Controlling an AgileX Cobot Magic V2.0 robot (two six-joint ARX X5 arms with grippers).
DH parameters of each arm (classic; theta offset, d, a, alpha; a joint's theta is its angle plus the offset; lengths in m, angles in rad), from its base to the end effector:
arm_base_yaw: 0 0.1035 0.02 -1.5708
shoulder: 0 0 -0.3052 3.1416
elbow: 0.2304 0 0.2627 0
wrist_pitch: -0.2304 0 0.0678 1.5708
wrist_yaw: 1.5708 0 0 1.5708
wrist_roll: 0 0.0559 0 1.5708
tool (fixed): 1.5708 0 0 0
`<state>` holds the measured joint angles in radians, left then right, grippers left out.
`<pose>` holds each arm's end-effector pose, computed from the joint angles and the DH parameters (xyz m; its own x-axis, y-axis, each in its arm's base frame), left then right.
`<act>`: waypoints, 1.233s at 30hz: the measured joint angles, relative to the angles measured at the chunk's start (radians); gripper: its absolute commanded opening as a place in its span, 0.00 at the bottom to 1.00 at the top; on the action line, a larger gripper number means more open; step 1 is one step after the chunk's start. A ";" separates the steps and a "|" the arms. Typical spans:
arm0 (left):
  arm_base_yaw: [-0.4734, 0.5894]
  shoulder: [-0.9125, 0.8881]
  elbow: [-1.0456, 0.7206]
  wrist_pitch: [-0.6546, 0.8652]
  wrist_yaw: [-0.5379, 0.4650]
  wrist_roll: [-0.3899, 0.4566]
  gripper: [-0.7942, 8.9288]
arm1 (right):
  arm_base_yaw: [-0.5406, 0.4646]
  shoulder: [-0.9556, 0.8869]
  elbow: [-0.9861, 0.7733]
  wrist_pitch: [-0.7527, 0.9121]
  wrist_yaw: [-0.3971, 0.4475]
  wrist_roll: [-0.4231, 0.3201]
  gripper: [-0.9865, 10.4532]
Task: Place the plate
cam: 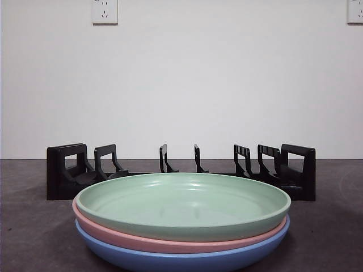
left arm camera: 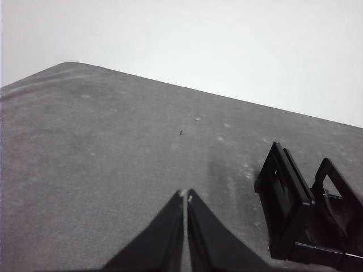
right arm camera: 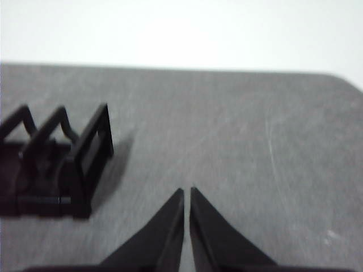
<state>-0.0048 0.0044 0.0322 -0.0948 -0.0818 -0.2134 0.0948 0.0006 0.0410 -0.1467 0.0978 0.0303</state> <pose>0.0921 0.0041 0.1637 0.9948 0.0769 -0.0667 -0.0892 0.9745 -0.2060 0.0908 0.0031 0.1609 0.9944 -0.0035 -0.1056 0.0057 0.9998 0.0198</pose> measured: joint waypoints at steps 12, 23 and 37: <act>0.000 0.000 0.000 0.002 0.001 0.000 0.09 | -0.054 0.005 -0.025 -0.009 0.032 0.004 0.10; 0.000 0.000 0.000 0.002 0.001 0.000 0.09 | -0.053 0.005 -0.025 -0.009 0.032 0.008 0.10; 0.000 0.000 0.000 0.002 0.001 0.000 0.09 | -0.053 0.005 -0.025 -0.009 0.032 0.011 0.10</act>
<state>-0.0051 0.0044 0.0322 -0.0933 -0.0811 -0.2134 0.0422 0.0055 0.0162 -0.1555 0.1303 0.0410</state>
